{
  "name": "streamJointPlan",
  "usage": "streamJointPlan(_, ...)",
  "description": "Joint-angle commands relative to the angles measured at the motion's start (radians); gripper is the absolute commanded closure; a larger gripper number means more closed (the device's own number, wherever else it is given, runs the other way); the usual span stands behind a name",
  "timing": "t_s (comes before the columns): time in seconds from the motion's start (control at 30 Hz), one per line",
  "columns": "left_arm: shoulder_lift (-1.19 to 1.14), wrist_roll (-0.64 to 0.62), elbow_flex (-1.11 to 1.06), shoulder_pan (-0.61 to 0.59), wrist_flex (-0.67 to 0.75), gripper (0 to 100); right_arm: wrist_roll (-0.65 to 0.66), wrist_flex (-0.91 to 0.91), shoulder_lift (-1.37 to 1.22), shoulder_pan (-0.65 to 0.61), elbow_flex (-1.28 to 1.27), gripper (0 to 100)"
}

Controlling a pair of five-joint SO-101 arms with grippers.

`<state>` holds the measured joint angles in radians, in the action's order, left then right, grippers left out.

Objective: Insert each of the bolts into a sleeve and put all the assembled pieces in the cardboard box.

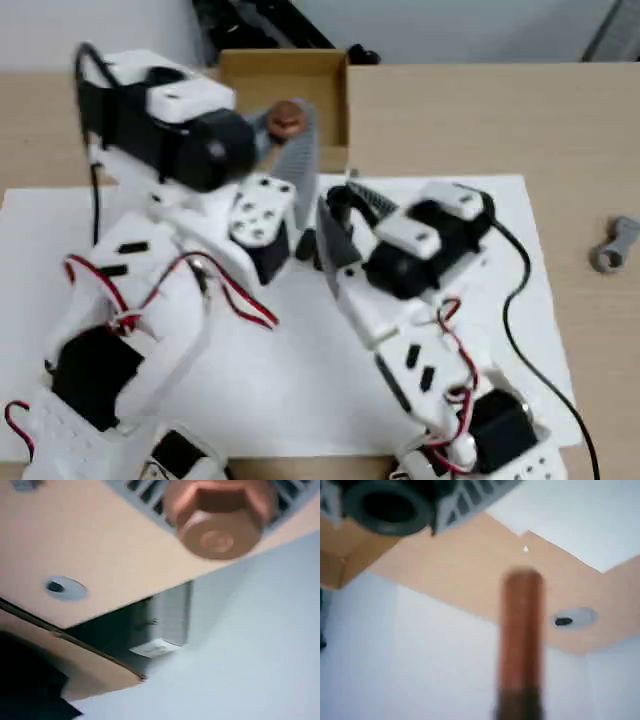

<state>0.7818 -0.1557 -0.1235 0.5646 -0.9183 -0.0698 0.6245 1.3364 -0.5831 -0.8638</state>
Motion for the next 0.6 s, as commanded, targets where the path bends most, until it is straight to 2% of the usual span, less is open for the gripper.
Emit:
streamJointPlan(0.0,-0.015,-0.006,0.056,0.04,0.032,99,0.012,-0.012,0.048,-0.005,0.006,99.6)
streamJointPlan(0.13,-0.048,-0.014,0.105,0.044,0.032,99,0.008,0.008,0.061,-0.005,-0.002,99.6)
streamJointPlan(0.27,-0.086,-0.078,0.12,0.037,0.078,99,0.008,-0.004,0.068,-0.005,-0.048,99.6)
streamJointPlan(0.57,-0.11,-0.083,0.117,0.043,0.077,99,0.005,-0.051,0.068,-0.005,-0.069,99.6)
